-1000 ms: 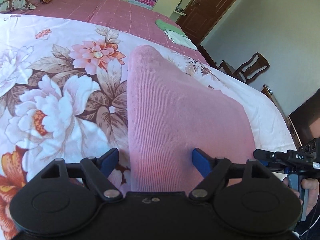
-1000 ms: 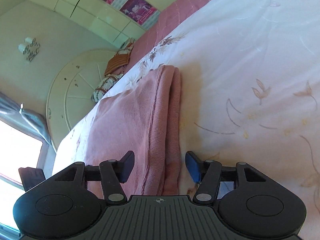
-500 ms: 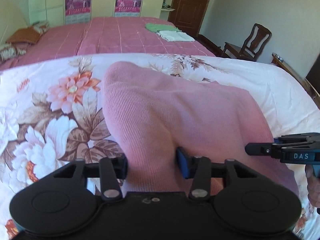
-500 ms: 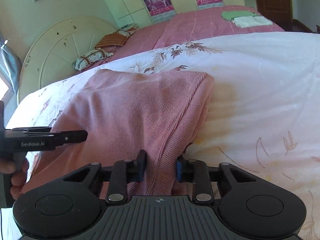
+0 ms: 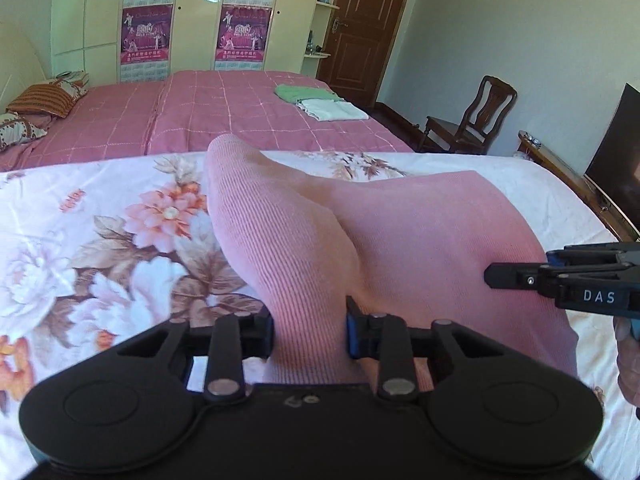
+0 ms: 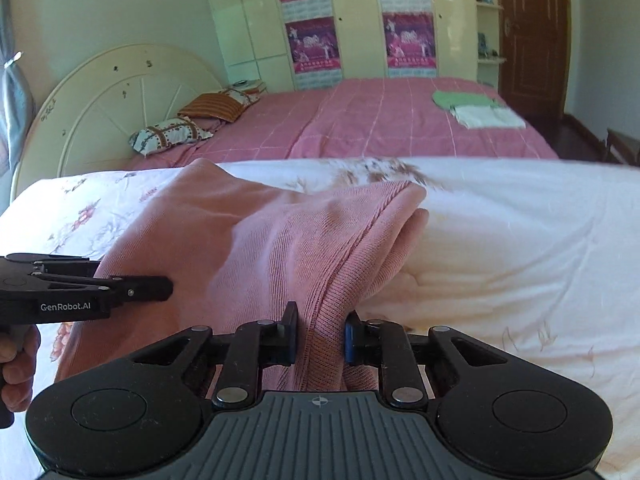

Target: Fold small clothes

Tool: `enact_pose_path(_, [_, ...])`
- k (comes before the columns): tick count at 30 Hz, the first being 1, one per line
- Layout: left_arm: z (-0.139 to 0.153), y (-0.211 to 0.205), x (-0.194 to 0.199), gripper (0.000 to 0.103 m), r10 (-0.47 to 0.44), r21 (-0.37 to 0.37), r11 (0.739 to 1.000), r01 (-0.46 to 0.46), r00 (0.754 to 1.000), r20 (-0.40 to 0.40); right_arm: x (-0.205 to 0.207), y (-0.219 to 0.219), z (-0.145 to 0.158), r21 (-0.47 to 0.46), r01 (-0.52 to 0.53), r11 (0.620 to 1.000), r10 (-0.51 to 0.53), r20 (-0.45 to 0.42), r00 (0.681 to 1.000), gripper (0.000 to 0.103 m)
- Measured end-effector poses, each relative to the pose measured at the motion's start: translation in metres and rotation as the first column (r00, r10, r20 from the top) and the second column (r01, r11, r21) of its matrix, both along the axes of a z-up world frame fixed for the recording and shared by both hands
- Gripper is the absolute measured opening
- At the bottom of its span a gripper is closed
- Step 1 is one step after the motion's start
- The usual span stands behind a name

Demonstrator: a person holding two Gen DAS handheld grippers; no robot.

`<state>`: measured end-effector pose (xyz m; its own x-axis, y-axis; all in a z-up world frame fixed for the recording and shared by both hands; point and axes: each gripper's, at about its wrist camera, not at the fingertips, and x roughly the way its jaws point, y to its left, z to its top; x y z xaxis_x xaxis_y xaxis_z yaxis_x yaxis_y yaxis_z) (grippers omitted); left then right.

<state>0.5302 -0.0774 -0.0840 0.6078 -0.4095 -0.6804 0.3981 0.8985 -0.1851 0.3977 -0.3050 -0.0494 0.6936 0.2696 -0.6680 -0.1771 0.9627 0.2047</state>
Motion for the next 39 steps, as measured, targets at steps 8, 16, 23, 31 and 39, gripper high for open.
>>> enact_pose_path(8, [0.025,0.074,-0.014,0.029,0.039,0.015,0.999,-0.039,0.999,0.033,-0.008,0.078,0.023,-0.011,-0.056,0.998,0.057,0.043,0.997,0.02])
enact_pose_path(16, [0.035,0.172,-0.03,0.029,0.102,0.037,0.994,-0.103,0.994,0.034,-0.004,0.172,0.028,0.013,-0.134,0.991,0.133,0.051,0.99,0.02])
enact_pose_path(23, [0.032,0.269,-0.041,0.03,0.162,0.06,0.985,-0.163,0.987,0.013,0.005,0.264,0.014,0.064,-0.218,0.974,0.216,0.04,0.976,0.02])
enact_pose_path(31, [-0.015,0.347,-0.04,0.043,0.219,0.039,0.976,-0.216,0.968,-0.125,0.026,0.333,-0.034,0.153,-0.272,0.95,0.287,-0.081,0.955,0.02])
enact_pose_path(39, [-0.009,0.386,-0.058,0.059,0.31,-0.061,0.949,-0.31,0.951,-0.004,0.04,0.305,-0.058,0.235,-0.134,0.963,0.169,-0.138,0.976,0.039])
